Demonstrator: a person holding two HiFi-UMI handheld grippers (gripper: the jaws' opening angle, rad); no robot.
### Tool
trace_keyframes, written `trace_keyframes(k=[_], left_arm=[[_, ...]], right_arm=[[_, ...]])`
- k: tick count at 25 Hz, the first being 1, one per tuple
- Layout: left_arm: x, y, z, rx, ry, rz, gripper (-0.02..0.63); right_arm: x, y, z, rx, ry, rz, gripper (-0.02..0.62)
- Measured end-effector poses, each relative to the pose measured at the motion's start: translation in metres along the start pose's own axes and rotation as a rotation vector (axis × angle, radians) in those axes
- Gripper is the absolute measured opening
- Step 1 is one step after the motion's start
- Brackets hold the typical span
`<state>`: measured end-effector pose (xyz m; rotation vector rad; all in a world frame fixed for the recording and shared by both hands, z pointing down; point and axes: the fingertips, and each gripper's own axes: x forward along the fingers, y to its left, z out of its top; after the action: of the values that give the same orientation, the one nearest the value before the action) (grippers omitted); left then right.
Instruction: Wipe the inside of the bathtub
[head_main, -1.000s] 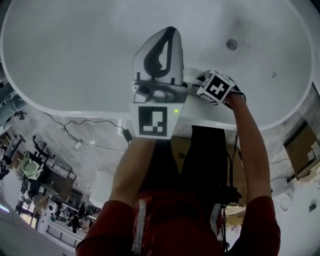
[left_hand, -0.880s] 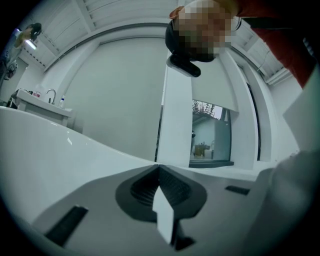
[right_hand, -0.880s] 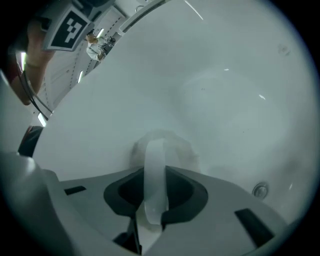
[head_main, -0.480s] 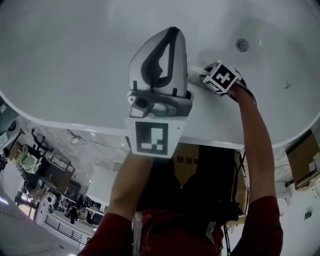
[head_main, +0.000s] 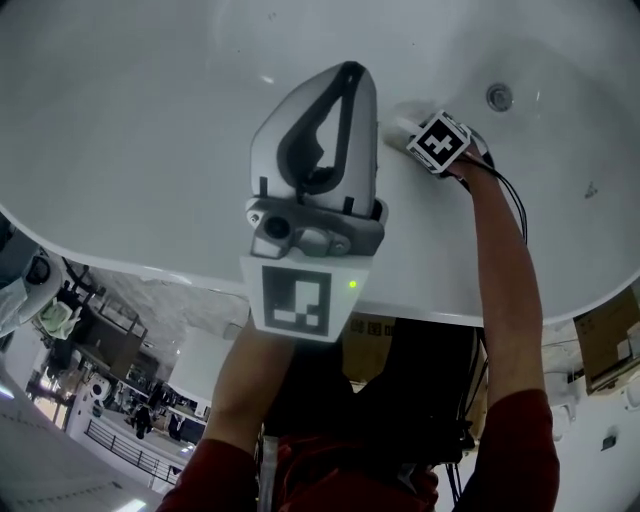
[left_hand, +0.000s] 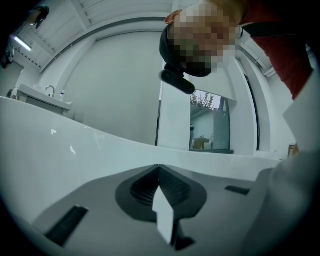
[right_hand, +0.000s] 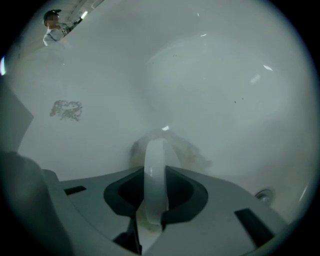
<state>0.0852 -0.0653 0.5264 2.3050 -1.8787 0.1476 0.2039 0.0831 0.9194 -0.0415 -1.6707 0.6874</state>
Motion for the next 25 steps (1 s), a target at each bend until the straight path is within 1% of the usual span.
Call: trace_keyframes(k=[3,7,8,11,14,16,19,22,25], left_arm=[[-0.001,-0.004,-0.003,0.012,0.014,-0.017,0.015],[-0.002,-0.008,-0.004,0.025,0.019,-0.029,0.015],[-0.002,-0.008,-0.003,0.025,0.019,-0.028,0.015],[-0.003,-0.010,0.008,0.017,0.010,-0.030,0.015],[-0.005,-0.016,0.022,0.007,-0.005,-0.046,0.015],[-0.007,-0.021,0.033,-0.001,-0.013,-0.061,0.015],[-0.010,-0.033,0.056,-0.006,-0.034,-0.087,0.015],[-0.022,-0.043,0.076,-0.026,-0.054,-0.104,0.015],[-0.032,-0.061,0.092,-0.033,-0.067,-0.140,0.015]], right_arm=[[0.008,-0.003,0.004,-0.026,0.005,0.001,0.091],[0.005,-0.004,0.001,-0.007,0.029,0.025,0.091],[0.003,-0.001,0.002,-0.004,0.028,0.033,0.091],[-0.015,0.004,0.004,-0.013,-0.006,0.018,0.091],[-0.052,0.015,0.002,0.017,-0.071,0.041,0.091],[-0.084,0.029,0.000,0.012,-0.108,0.053,0.091],[-0.139,0.054,-0.010,-0.055,-0.123,0.038,0.091],[-0.194,0.097,-0.021,-0.125,-0.133,0.055,0.091],[-0.244,0.134,-0.043,-0.207,-0.108,0.050,0.091]])
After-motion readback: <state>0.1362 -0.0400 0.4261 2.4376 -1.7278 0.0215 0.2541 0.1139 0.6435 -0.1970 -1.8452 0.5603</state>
